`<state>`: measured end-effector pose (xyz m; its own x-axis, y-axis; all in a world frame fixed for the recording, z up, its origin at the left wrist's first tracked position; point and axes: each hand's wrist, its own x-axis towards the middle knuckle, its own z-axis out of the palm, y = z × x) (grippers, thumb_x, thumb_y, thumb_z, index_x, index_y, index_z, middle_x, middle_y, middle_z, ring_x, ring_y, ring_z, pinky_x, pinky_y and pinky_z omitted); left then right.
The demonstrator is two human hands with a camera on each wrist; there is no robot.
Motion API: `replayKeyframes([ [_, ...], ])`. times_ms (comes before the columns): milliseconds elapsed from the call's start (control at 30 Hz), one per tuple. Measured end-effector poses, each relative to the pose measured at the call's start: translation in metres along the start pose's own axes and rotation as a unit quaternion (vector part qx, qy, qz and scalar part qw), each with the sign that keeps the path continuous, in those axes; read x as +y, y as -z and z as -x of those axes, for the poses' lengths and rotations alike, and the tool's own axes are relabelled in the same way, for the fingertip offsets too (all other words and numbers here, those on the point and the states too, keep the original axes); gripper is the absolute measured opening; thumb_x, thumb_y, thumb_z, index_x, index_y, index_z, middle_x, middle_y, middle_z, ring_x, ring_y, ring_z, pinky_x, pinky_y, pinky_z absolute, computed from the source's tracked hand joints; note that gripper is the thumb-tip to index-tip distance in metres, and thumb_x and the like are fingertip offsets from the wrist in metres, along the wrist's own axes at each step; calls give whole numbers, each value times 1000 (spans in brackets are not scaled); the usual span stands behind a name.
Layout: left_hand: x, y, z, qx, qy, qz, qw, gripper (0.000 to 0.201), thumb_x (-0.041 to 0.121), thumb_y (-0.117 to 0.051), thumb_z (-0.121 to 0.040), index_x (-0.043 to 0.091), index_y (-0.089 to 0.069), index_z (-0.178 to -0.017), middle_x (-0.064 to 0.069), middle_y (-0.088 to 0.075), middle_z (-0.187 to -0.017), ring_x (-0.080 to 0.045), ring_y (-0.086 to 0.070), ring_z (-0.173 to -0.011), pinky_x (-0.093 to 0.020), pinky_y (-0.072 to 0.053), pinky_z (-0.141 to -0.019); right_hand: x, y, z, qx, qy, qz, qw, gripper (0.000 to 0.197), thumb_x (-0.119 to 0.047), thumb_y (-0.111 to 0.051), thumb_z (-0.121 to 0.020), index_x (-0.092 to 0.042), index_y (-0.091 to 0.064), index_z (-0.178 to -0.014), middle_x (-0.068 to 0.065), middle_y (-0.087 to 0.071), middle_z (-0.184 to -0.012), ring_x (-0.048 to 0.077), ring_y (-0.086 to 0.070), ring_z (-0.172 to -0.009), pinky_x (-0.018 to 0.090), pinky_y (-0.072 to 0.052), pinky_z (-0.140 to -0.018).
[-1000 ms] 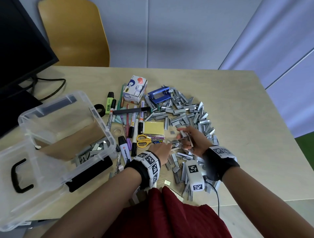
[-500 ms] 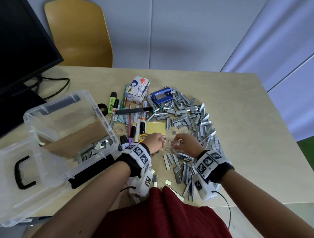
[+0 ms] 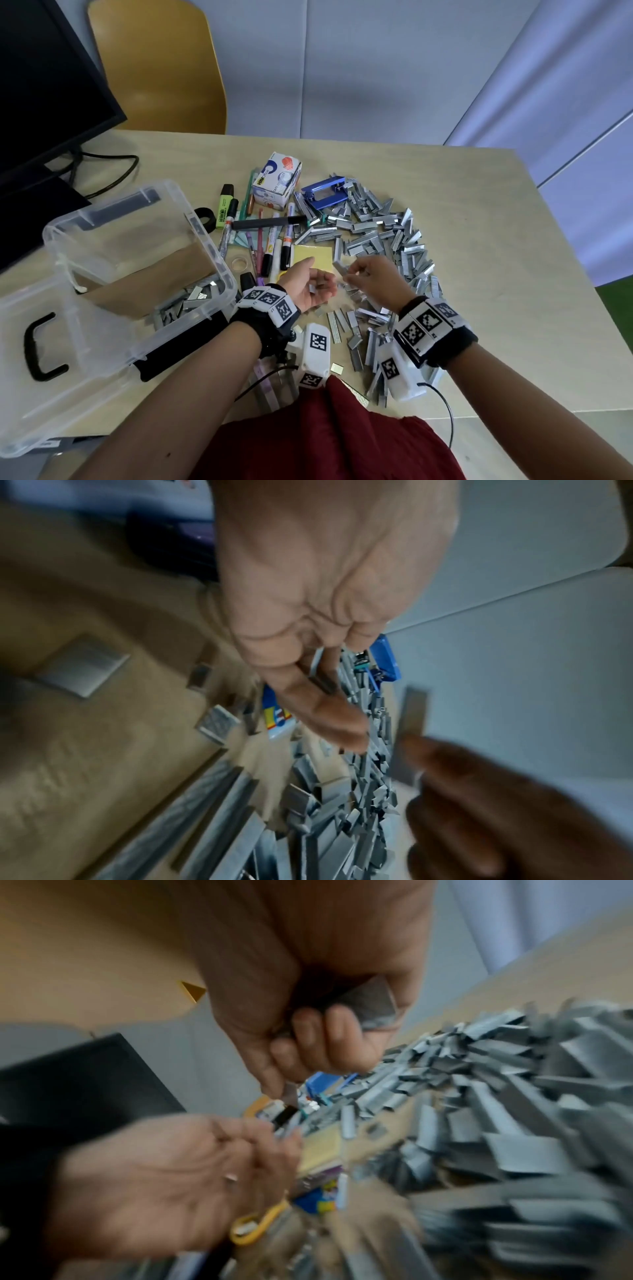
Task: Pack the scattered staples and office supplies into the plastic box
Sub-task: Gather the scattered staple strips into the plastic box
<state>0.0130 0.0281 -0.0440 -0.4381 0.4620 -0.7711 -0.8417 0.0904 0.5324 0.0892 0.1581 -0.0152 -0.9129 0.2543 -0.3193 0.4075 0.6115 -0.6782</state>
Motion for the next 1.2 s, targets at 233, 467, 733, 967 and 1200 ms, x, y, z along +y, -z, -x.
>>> replayKeyframes([
  [233,-6,-4,4,-53,34,89,994,42,34,-30,-101,-1,-53,-92,-12,-57,-73,-16,-60,-41,-22,-51,-40,-37,-10,1,-67,32,3,997,12,-11,-61,-86,-1,-65,-90,12,-71,-86,13,-68,-67,18,-54,-73],
  [467,-2,3,-2,-32,51,-52,997,49,41,-27,-98,12,-43,-62,3,-45,-39,-8,-39,-28,-9,-27,-31,-10,4,-13,5,10,77,997,14,-11,-56,-88,-3,-66,-94,8,-67,-100,13,-57,-81,23,-45,-79],
  [733,-11,3,-4,-27,37,-102,994,49,46,-26,-99,15,-45,-68,8,-41,-36,-4,-35,-27,-12,-25,-32,21,-4,-16,-57,-18,241,969,27,-20,-56,-88,-16,-56,-115,5,-64,-110,21,-60,-98,27,-44,-81],
  [967,-15,5,-5,8,16,-56,998,38,25,-29,-103,11,-60,-85,0,-52,-49,-8,-46,-36,-14,-38,-39,20,-8,-19,-55,-19,296,953,25,-29,-49,-93,-11,-59,-106,6,-63,-103,23,-60,-95,31,-47,-84],
  [1200,-13,-2,0,0,30,20,999,37,23,-32,-102,4,-55,-79,-8,-62,-49,-15,-63,-45,-21,-54,-46,22,-6,-17,-43,-32,175,983,22,-23,-60,-86,-4,-62,-97,4,-61,-99,13,-53,-86,14,-41,-71],
])
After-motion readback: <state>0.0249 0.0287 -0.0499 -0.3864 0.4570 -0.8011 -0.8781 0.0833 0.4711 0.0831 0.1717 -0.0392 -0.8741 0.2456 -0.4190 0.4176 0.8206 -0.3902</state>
